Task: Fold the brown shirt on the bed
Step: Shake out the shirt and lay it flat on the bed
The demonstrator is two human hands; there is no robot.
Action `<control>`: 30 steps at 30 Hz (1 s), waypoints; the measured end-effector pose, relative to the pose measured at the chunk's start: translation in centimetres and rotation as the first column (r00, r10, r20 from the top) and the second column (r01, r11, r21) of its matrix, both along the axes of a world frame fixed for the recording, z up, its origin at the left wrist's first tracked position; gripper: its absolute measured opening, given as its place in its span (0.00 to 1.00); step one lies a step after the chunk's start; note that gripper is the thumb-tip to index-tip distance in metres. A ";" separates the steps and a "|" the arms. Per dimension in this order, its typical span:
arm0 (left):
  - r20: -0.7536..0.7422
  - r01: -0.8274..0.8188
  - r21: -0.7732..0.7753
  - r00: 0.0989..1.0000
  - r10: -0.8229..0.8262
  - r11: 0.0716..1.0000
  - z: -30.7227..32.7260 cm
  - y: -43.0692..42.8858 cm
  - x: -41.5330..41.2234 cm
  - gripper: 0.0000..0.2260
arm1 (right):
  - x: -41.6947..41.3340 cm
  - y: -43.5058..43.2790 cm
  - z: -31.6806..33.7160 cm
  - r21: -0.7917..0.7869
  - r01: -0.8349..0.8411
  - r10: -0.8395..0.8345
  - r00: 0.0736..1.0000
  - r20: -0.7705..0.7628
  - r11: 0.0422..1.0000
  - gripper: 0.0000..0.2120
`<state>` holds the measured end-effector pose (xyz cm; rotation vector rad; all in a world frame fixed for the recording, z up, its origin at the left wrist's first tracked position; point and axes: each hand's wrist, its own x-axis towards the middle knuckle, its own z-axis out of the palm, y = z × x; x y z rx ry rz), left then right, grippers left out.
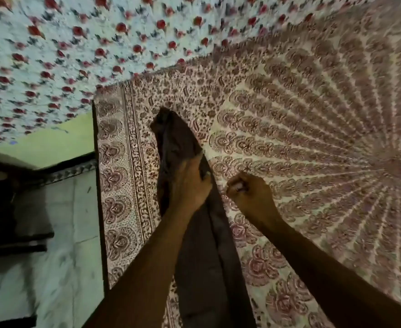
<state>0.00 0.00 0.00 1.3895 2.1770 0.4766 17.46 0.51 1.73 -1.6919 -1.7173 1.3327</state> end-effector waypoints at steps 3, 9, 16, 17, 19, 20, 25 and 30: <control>-0.123 -0.006 -0.186 0.992 -0.017 0.982 -4.6 3.9 -0.4 0.29 | -0.8 0.8 -5.0 -0.063 0.015 -0.013 0.999 0.033 0.998 0.03; -0.140 -0.260 0.027 0.955 0.262 0.965 -9.4 3.2 -6.2 0.23 | -4.6 3.5 -10.7 -0.123 0.073 -0.072 0.997 0.015 0.990 0.04; 0.219 -0.884 0.085 0.466 0.857 0.459 -8.2 -3.6 -15.8 0.24 | -12.4 9.3 -11.1 -0.007 0.031 -0.030 0.999 0.045 0.999 0.05; 0.257 -0.890 0.034 0.448 0.856 0.455 -8.4 -3.9 -16.7 0.28 | -13.7 10.3 -11.8 -0.005 0.028 -0.028 0.998 0.057 1.000 0.12; 0.393 -0.879 -0.082 0.405 0.825 0.470 -10.5 -3.5 -18.8 0.31 | -16.0 12.2 -12.9 0.000 0.026 -0.026 0.995 0.097 1.000 0.26; 0.440 -0.866 -0.110 0.397 0.805 0.487 -11.9 -3.1 -19.7 0.34 | -17.1 13.0 -13.2 -0.005 0.036 -0.035 0.993 0.111 0.999 0.28; 0.207 -0.829 -0.099 0.523 0.826 0.550 -11.7 -1.3 -20.2 0.17 | -21.4 12.8 -9.8 -0.108 -0.344 0.331 0.935 -0.127 0.933 0.14; 0.085 -0.873 -0.069 0.477 0.875 0.483 -11.7 -2.6 -20.9 0.16 | -22.6 13.8 -12.0 -0.116 -0.092 0.073 0.985 -0.157 0.989 0.09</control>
